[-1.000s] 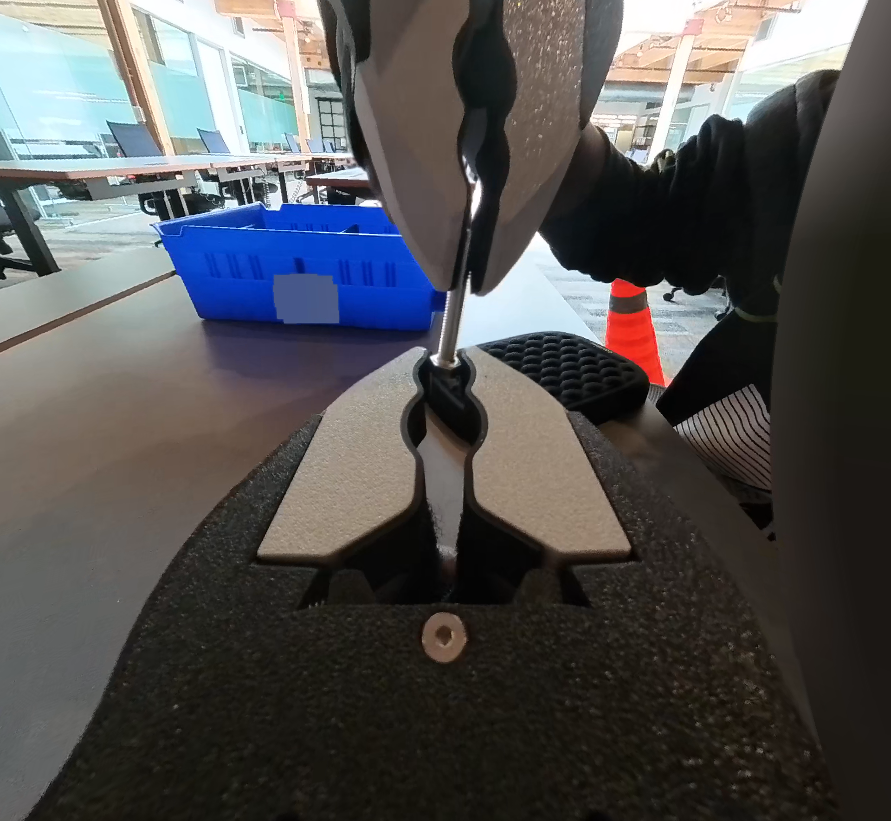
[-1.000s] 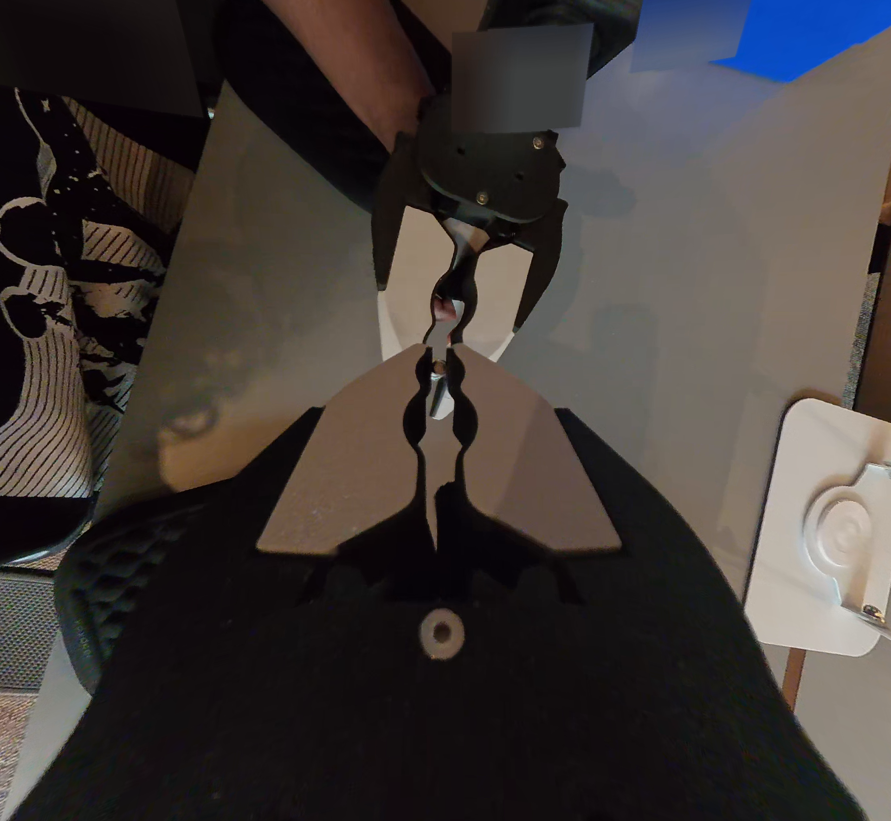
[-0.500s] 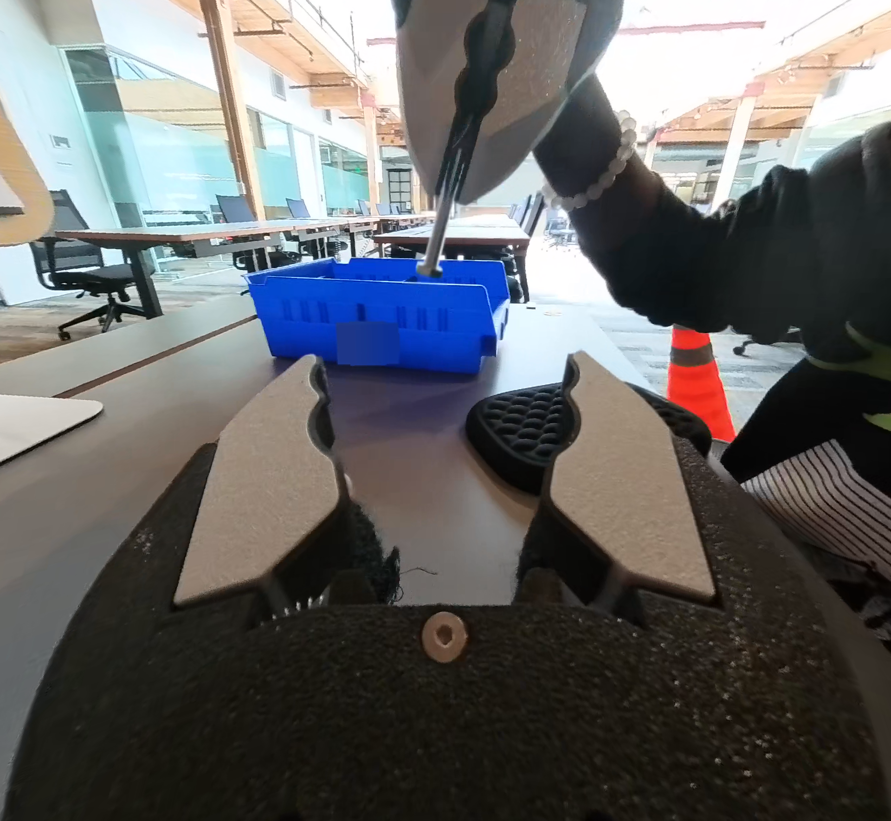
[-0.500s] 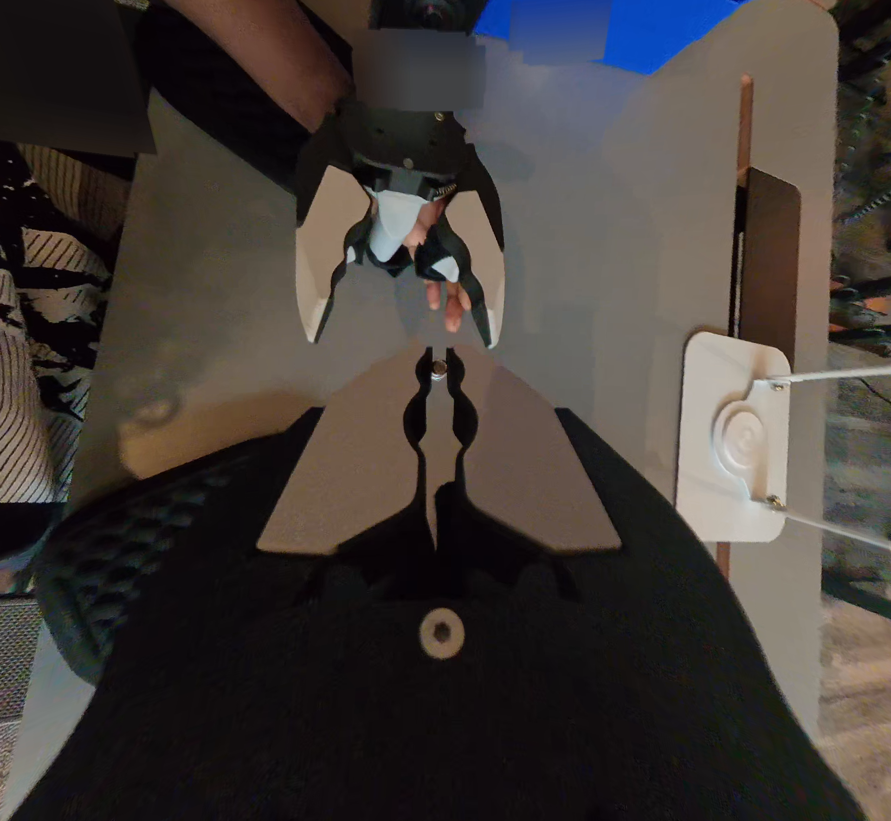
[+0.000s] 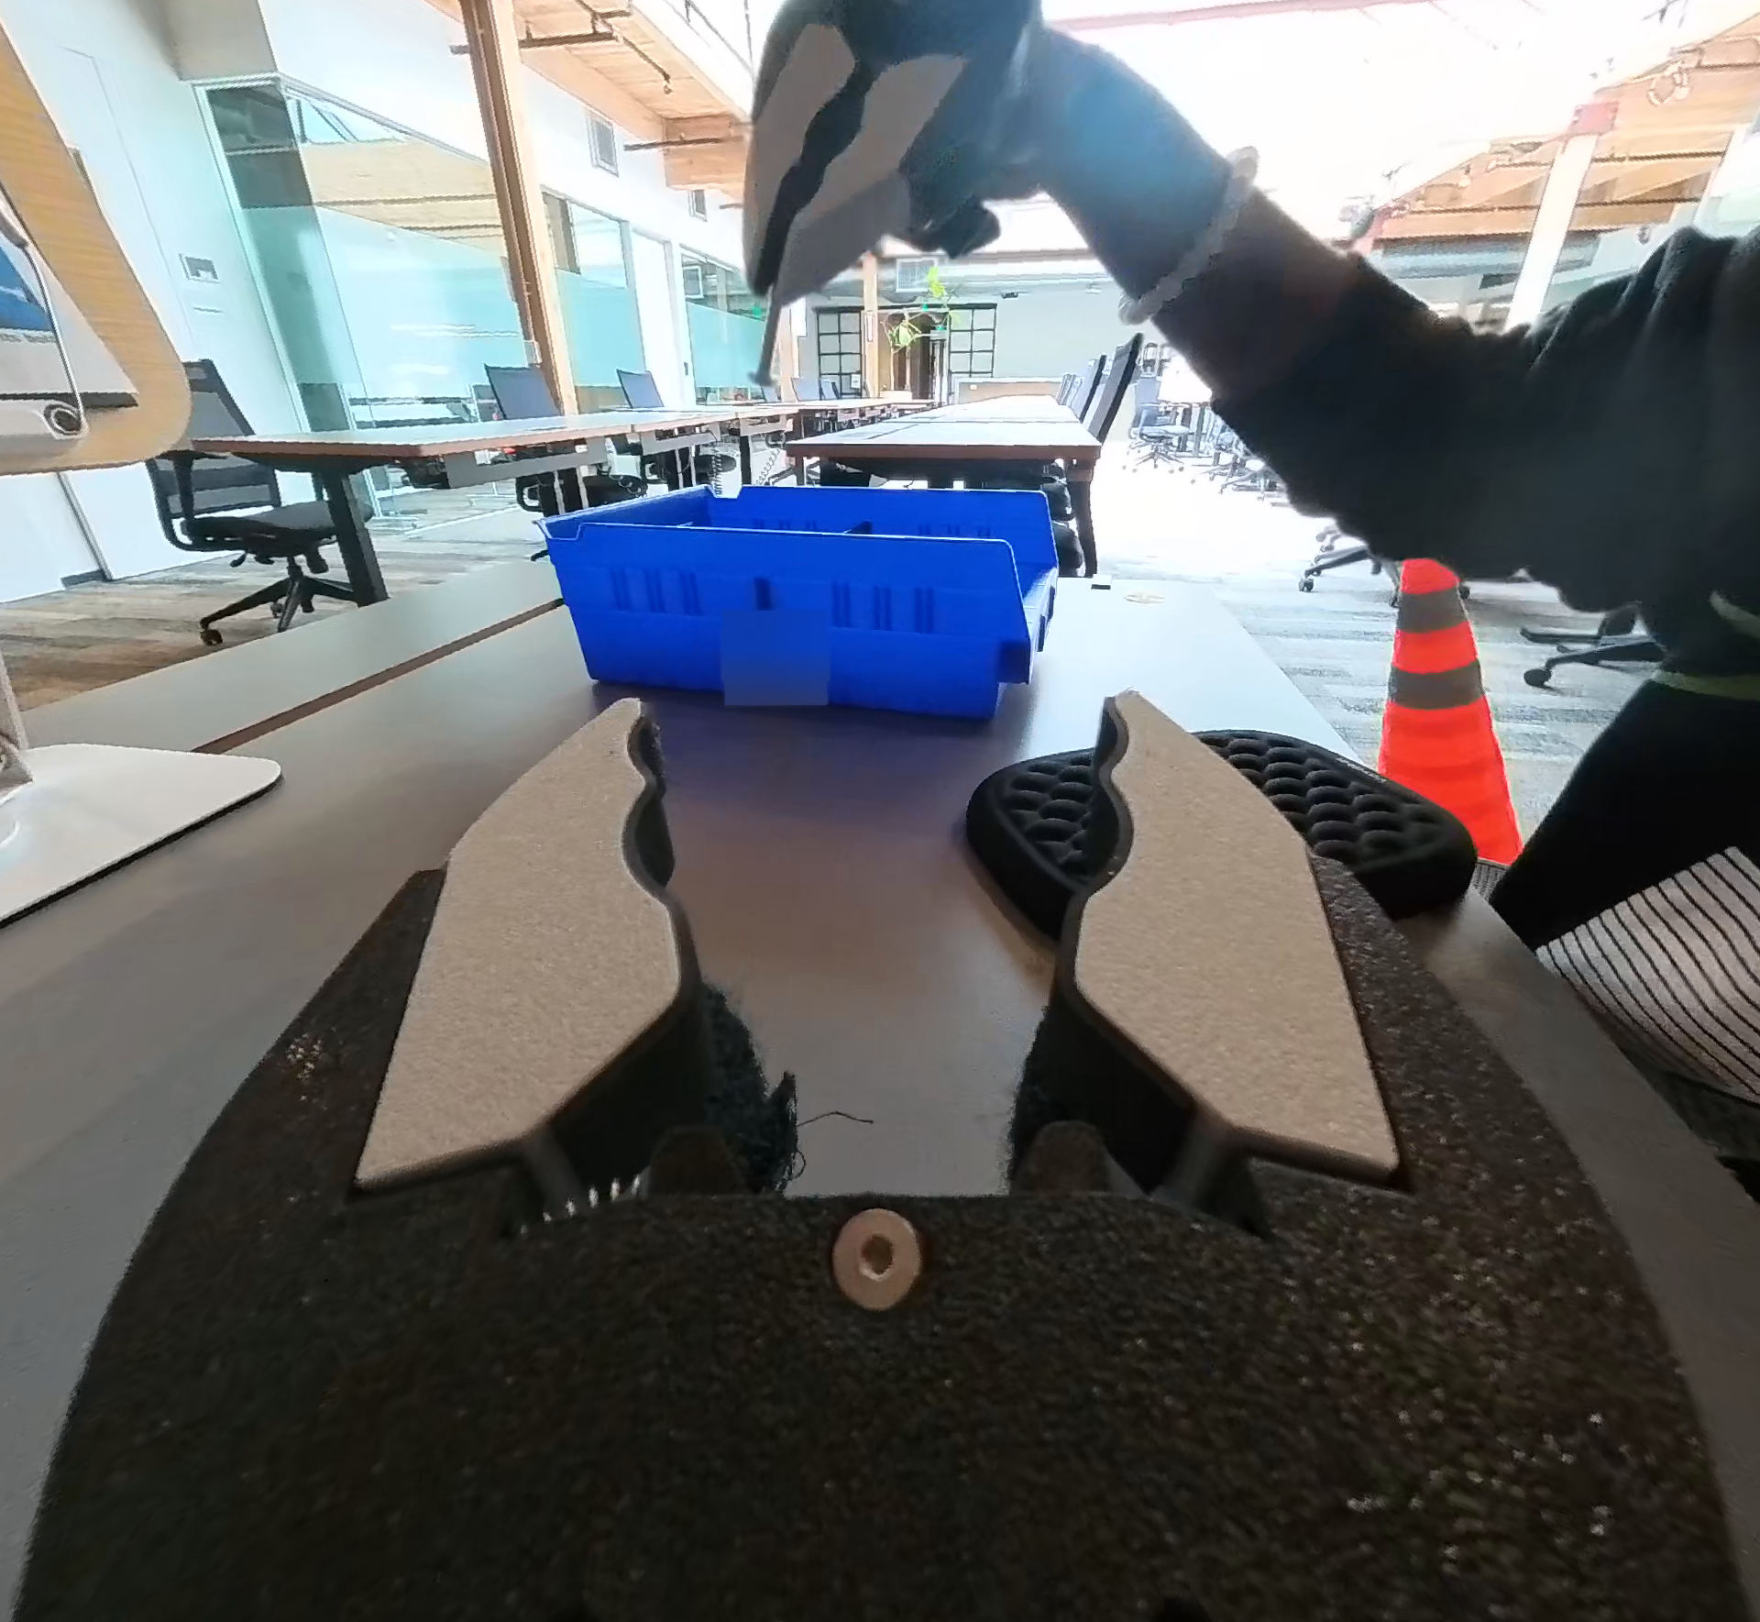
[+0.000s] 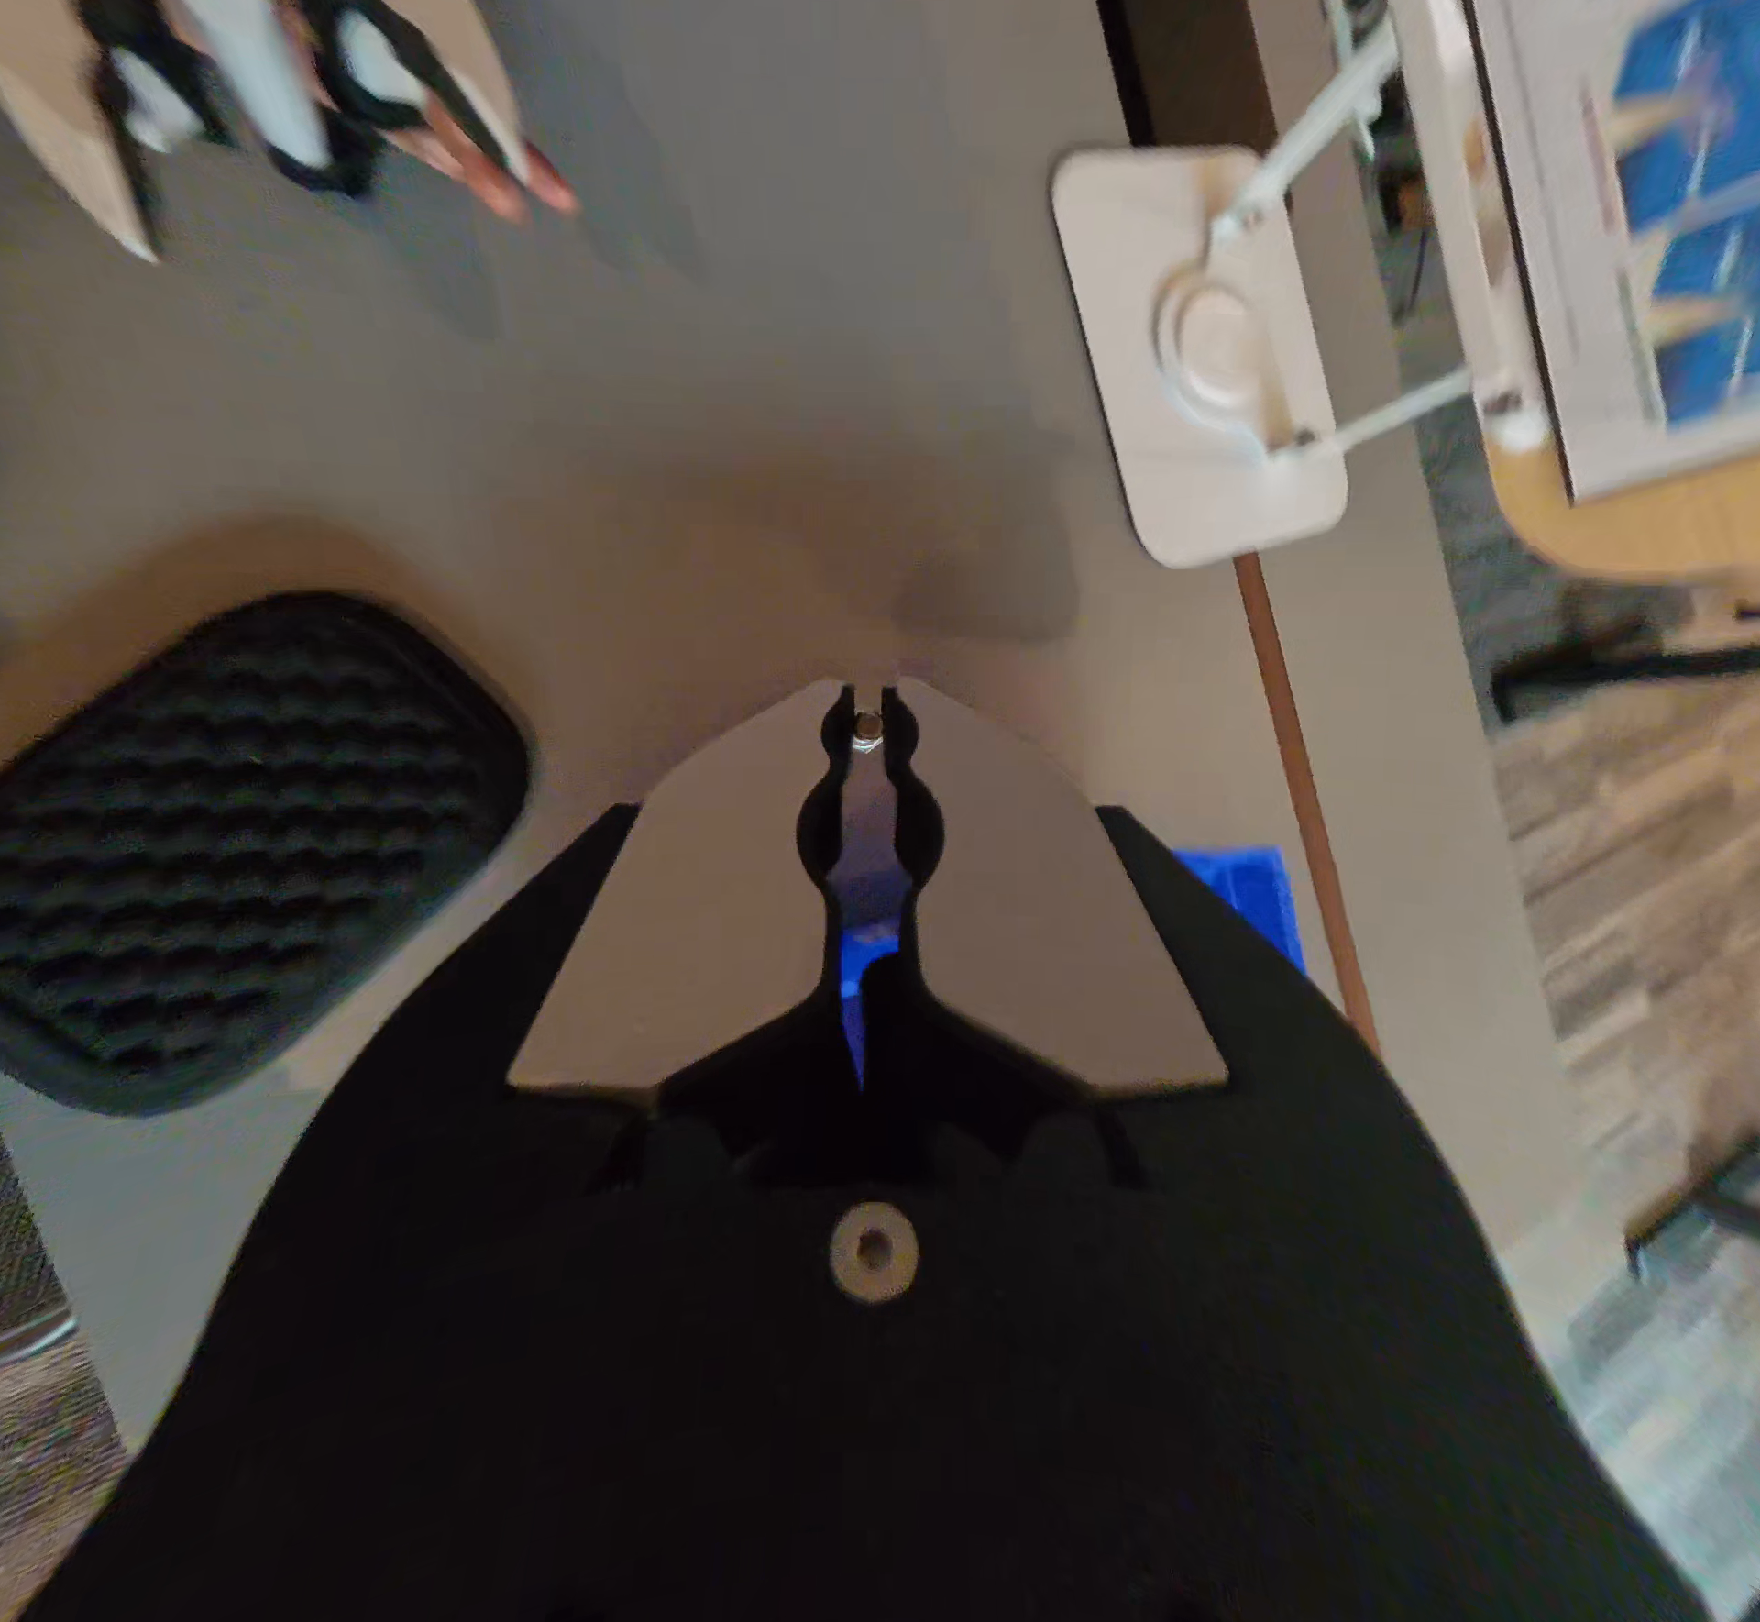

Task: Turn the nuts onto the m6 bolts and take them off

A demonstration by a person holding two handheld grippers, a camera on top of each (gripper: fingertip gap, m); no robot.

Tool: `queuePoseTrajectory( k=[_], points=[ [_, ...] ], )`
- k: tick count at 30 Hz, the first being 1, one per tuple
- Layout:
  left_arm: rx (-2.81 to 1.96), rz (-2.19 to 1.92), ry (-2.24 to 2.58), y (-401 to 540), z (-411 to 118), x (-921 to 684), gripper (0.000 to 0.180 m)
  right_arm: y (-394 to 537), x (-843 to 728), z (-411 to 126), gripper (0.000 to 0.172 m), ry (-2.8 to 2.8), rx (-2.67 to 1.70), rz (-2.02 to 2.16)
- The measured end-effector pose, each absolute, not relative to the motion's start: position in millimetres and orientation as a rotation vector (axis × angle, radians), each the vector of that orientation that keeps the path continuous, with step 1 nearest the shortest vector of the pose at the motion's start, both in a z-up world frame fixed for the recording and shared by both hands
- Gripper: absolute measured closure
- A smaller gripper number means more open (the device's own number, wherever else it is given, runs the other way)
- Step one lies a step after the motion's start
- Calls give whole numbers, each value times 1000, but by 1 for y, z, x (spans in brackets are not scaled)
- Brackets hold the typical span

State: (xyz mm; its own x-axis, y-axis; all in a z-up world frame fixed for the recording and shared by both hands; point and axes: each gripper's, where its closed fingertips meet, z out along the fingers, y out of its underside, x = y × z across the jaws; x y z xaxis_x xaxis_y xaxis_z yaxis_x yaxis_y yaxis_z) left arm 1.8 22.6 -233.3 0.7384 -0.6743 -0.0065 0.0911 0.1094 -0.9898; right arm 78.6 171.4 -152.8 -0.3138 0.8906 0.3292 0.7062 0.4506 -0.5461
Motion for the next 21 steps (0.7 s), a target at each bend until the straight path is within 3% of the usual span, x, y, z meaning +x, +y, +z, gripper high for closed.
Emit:
queuePoseTrajectory(
  k=[11, 21],
  points=[
    [-1355, -616, 503, 24, -233, -2, 96, 331, 177, -244, 167, -1921, -1968, 1],
    [-1352, -634, 479, 25, -232, -4, 97, 378, 200, -311, 166, -1829, -2375, -159]
  ],
)
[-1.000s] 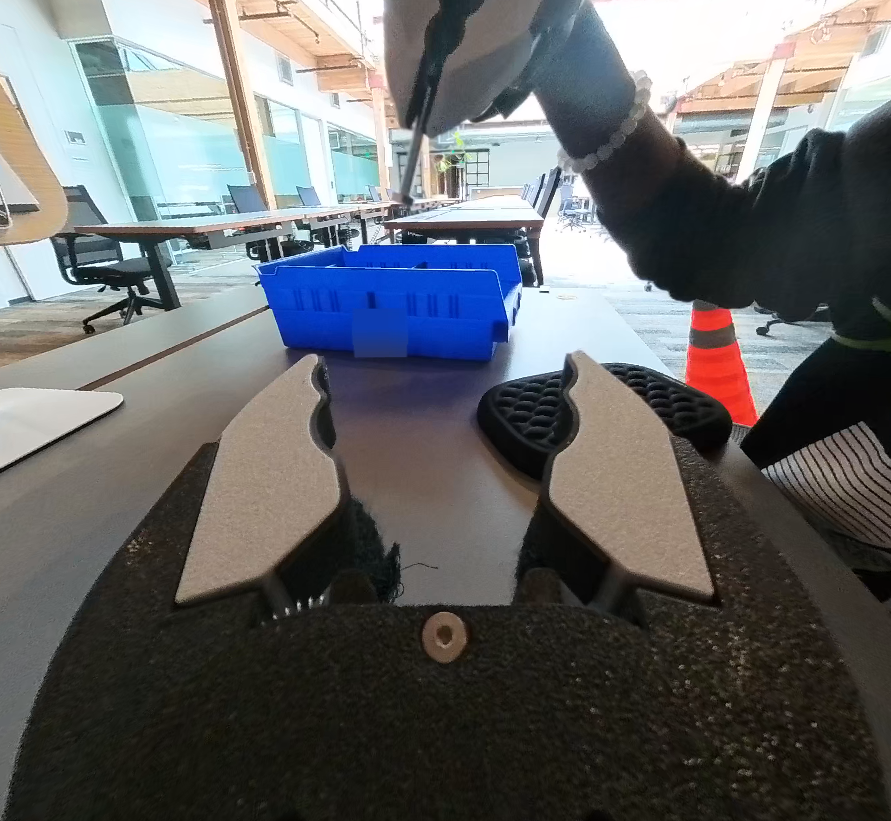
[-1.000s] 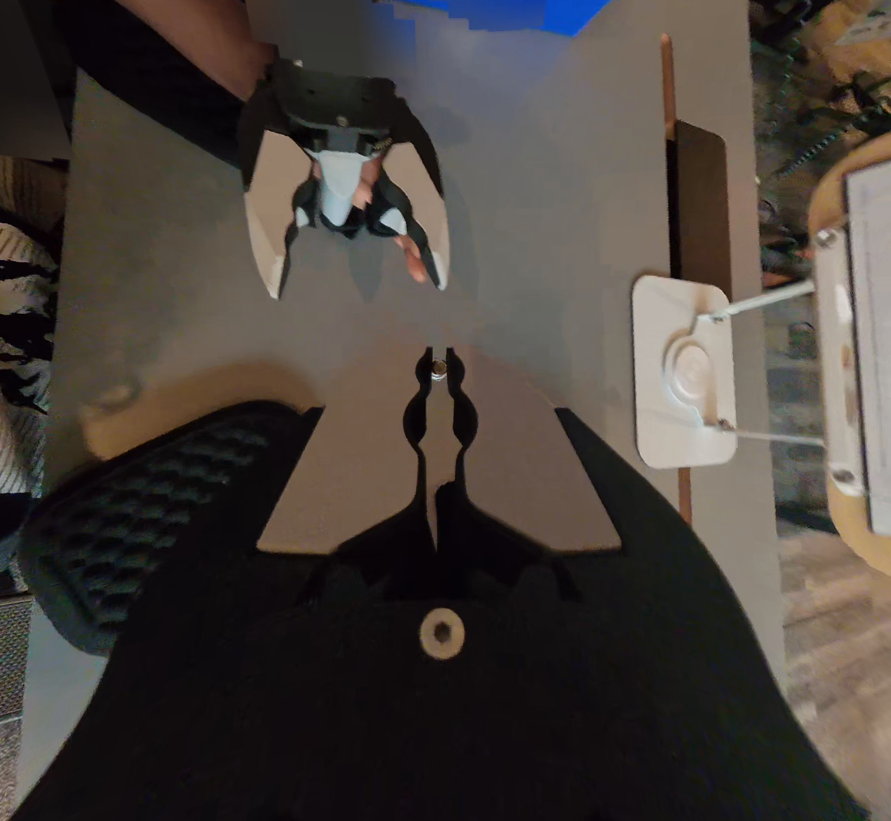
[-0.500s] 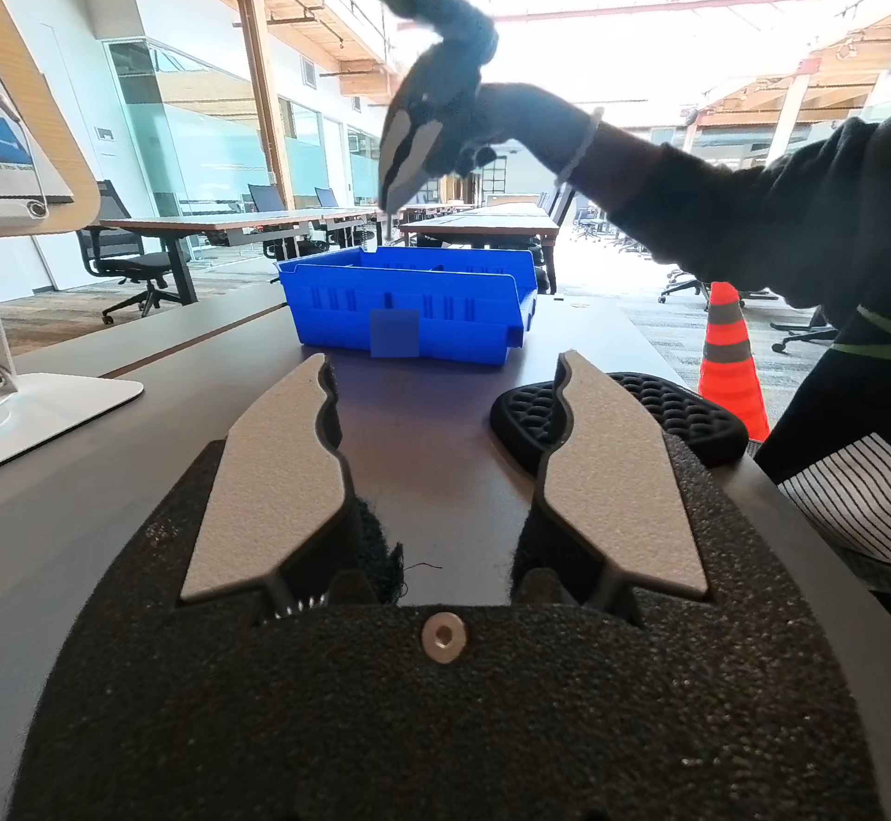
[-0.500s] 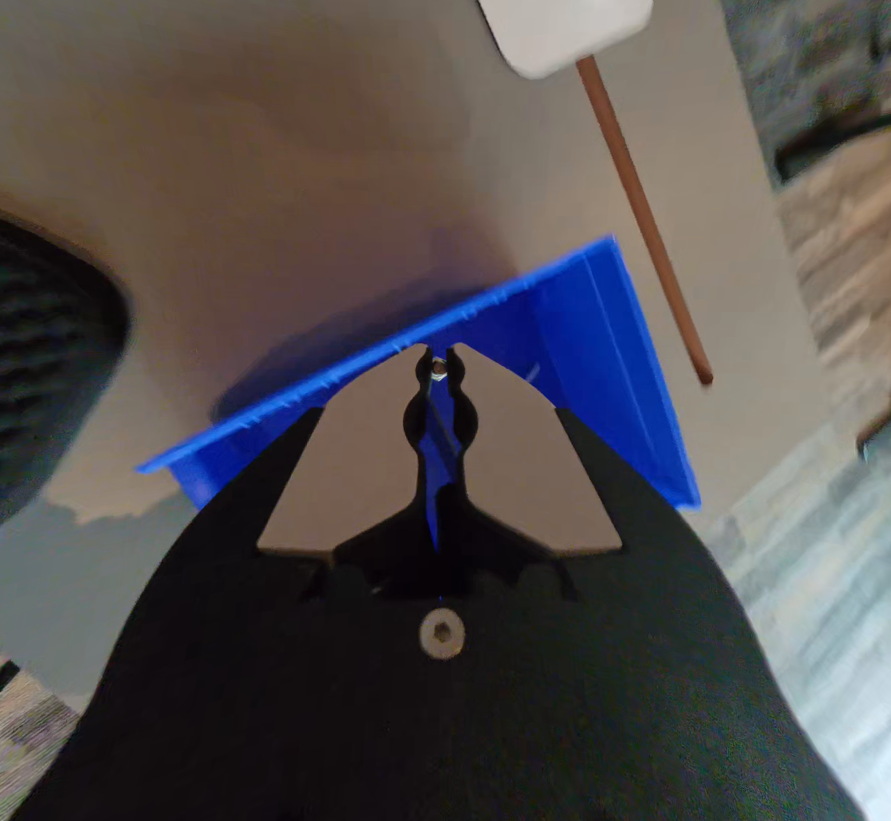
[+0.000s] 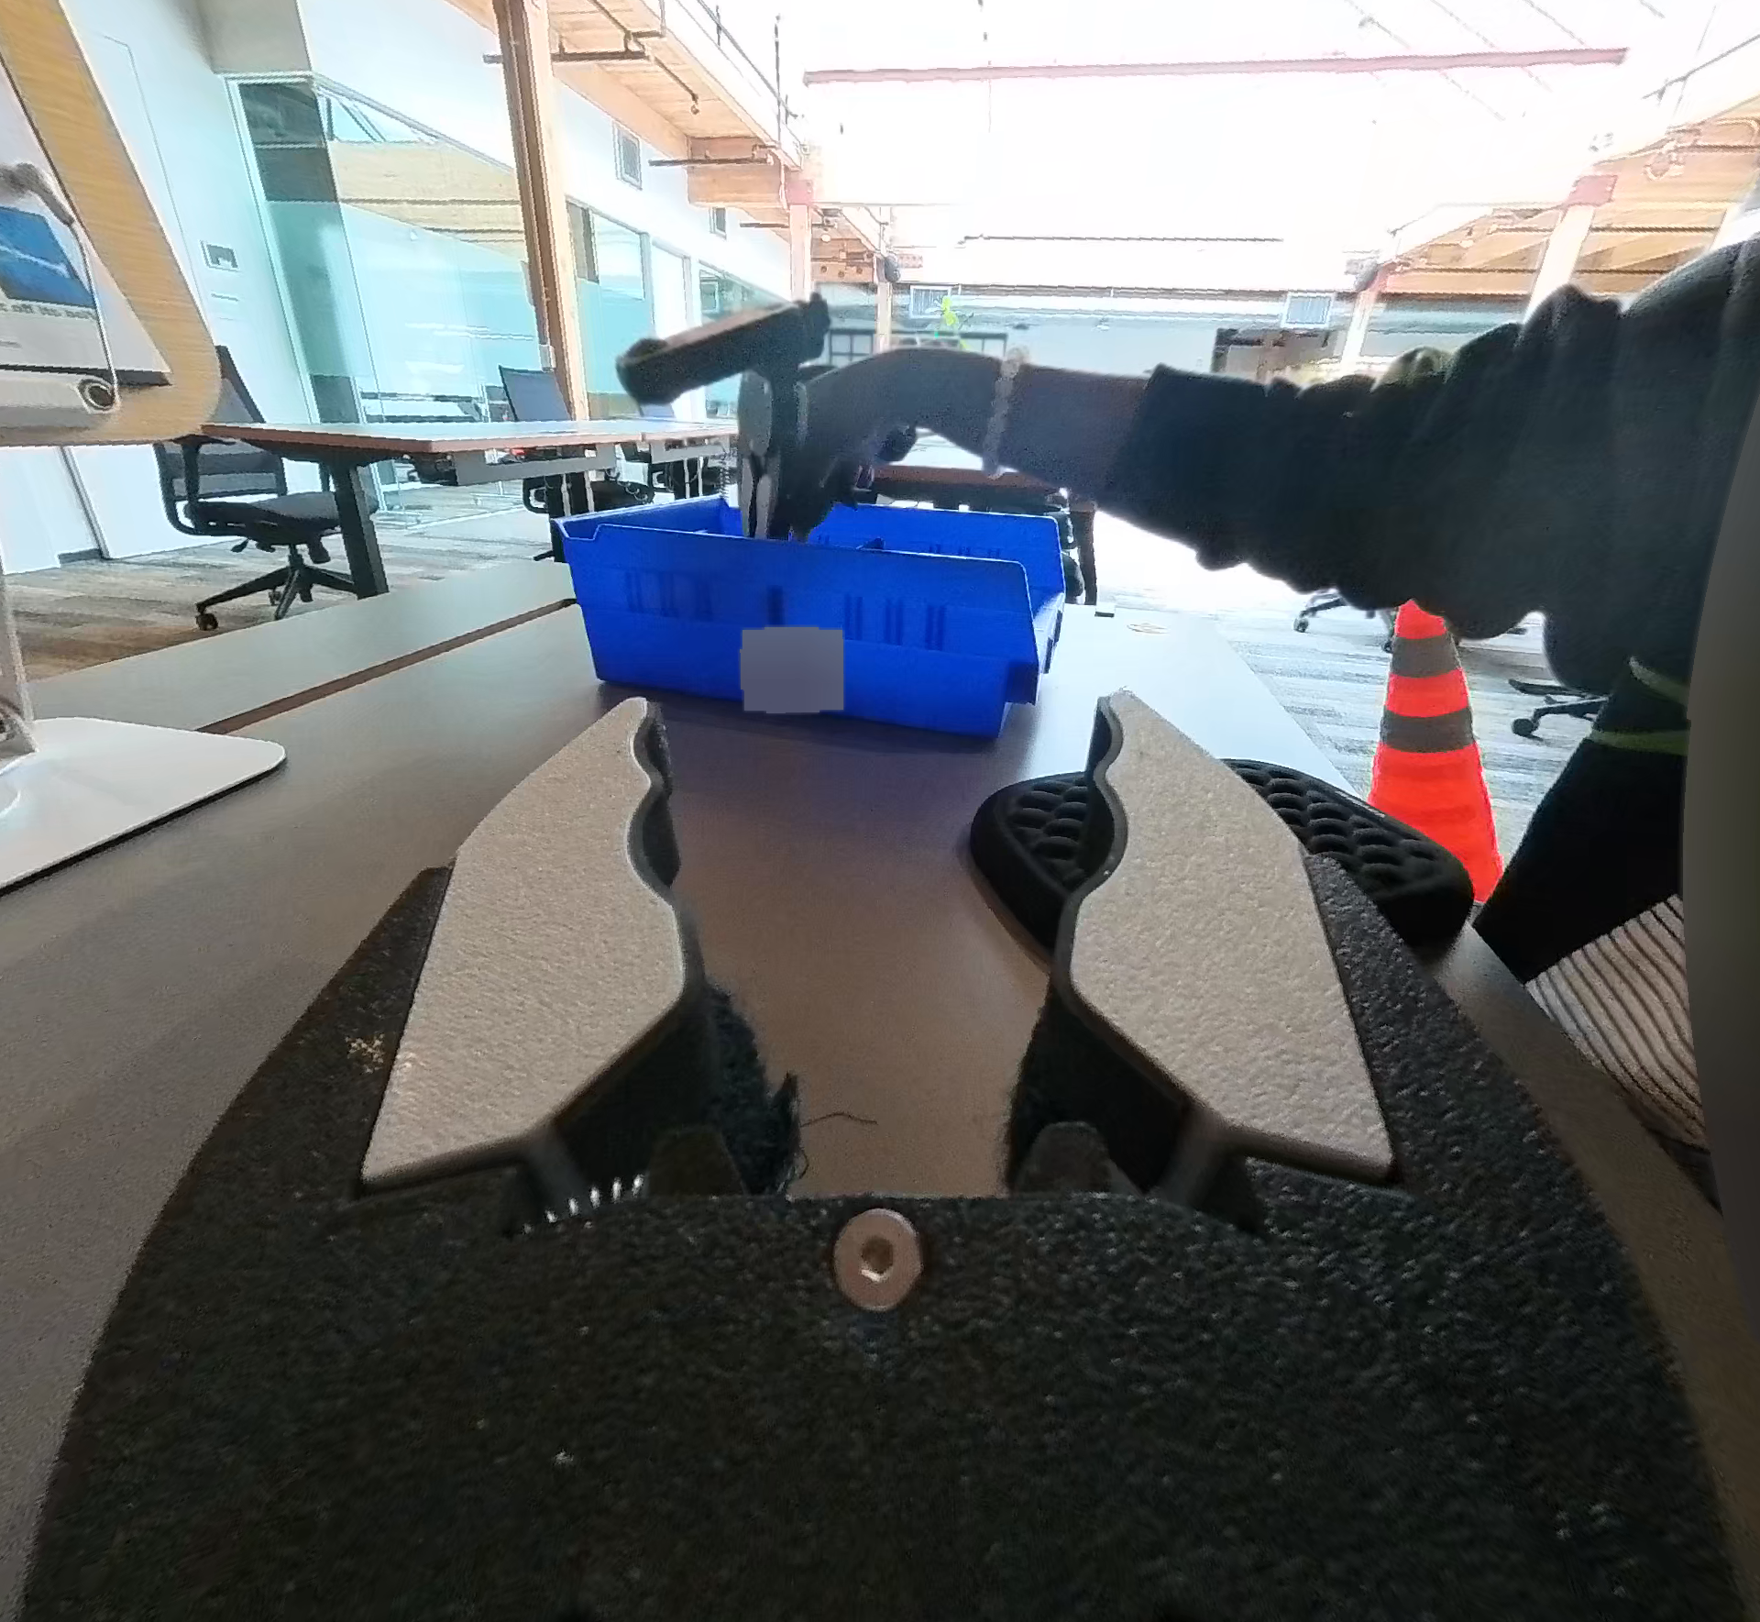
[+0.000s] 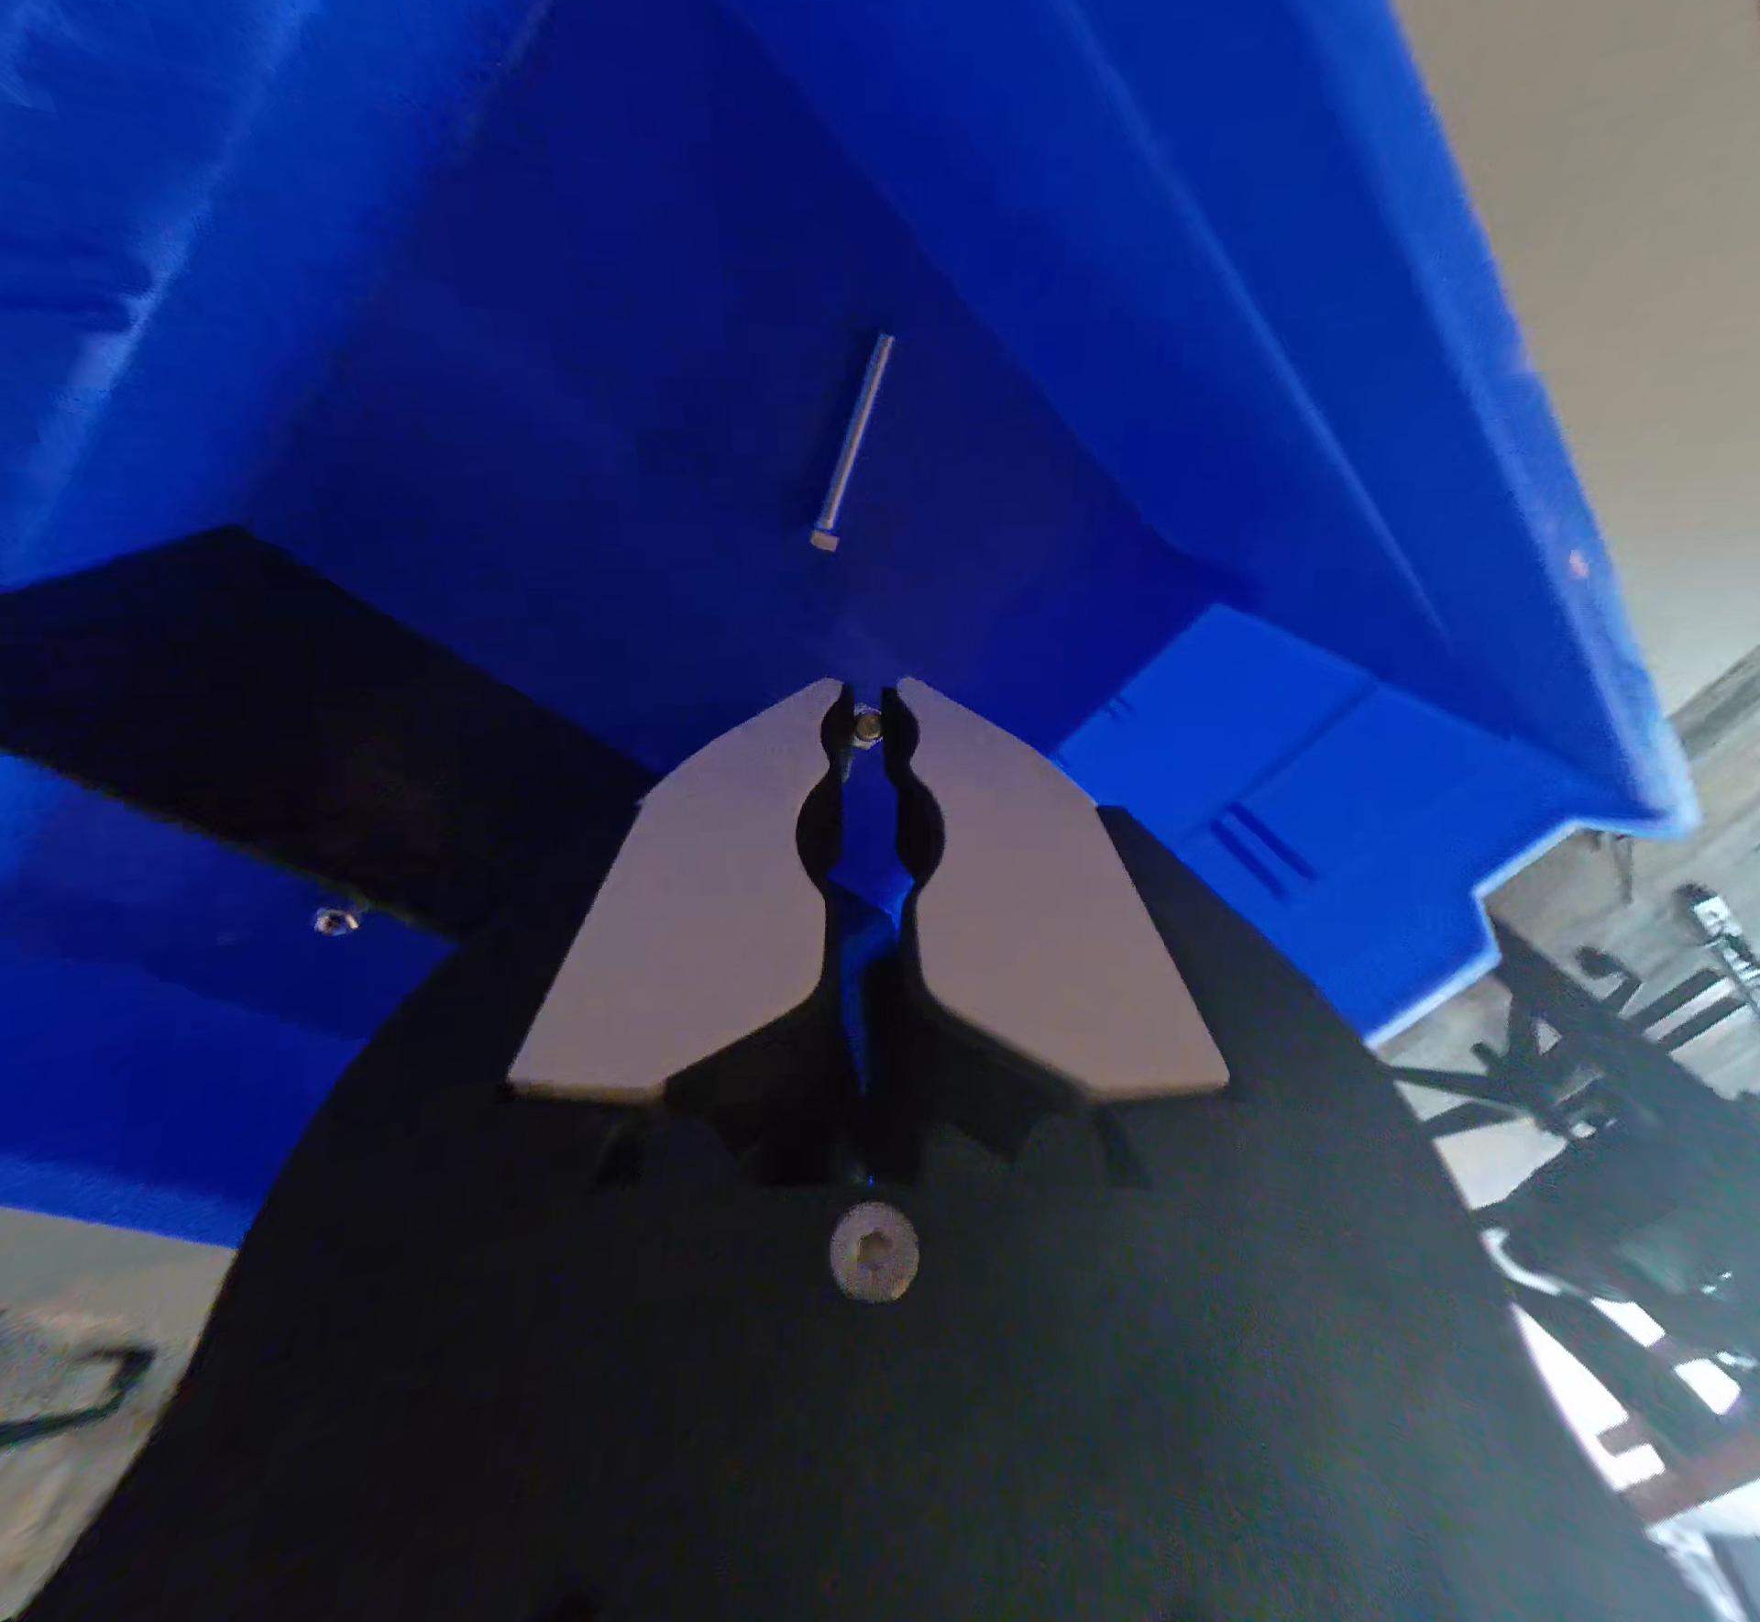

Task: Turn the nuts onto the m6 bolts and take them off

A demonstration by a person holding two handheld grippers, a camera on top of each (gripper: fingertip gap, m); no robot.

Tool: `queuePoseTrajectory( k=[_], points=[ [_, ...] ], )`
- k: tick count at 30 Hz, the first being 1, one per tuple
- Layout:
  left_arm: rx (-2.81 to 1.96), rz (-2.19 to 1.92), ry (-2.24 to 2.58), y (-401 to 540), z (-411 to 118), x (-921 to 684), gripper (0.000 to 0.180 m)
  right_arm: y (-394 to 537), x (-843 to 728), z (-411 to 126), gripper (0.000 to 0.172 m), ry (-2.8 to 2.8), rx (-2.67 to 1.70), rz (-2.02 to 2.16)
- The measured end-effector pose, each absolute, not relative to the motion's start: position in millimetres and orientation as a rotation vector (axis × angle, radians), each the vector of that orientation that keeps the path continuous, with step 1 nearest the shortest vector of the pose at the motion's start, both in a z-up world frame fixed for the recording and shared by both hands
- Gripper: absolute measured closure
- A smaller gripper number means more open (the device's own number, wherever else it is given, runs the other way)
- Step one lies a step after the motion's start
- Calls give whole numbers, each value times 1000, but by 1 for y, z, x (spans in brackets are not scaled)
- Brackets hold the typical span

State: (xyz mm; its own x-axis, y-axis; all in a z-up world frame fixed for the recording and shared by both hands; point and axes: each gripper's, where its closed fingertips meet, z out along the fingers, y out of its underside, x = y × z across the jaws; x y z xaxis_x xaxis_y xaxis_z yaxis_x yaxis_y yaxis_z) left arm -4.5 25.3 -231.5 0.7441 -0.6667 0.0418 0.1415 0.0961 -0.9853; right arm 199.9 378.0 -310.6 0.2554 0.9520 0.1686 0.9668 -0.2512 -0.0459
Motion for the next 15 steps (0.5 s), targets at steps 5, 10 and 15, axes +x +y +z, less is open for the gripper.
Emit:
queuePoseTrajectory(
  k=[5, 10, 15],
  points=[
    [-1353, -630, 493, 25, -232, -3, 97, 390, 201, -329, 166, -1730, -2469, -157],
    [-1354, -635, 505, 24, -233, -1, 97, 403, 191, -336, 167, -1595, -2487, -70],
    [-1354, -636, 506, 24, -233, 0, 98, 411, 185, -347, 167, -1462, -2517, 35]
  ],
)
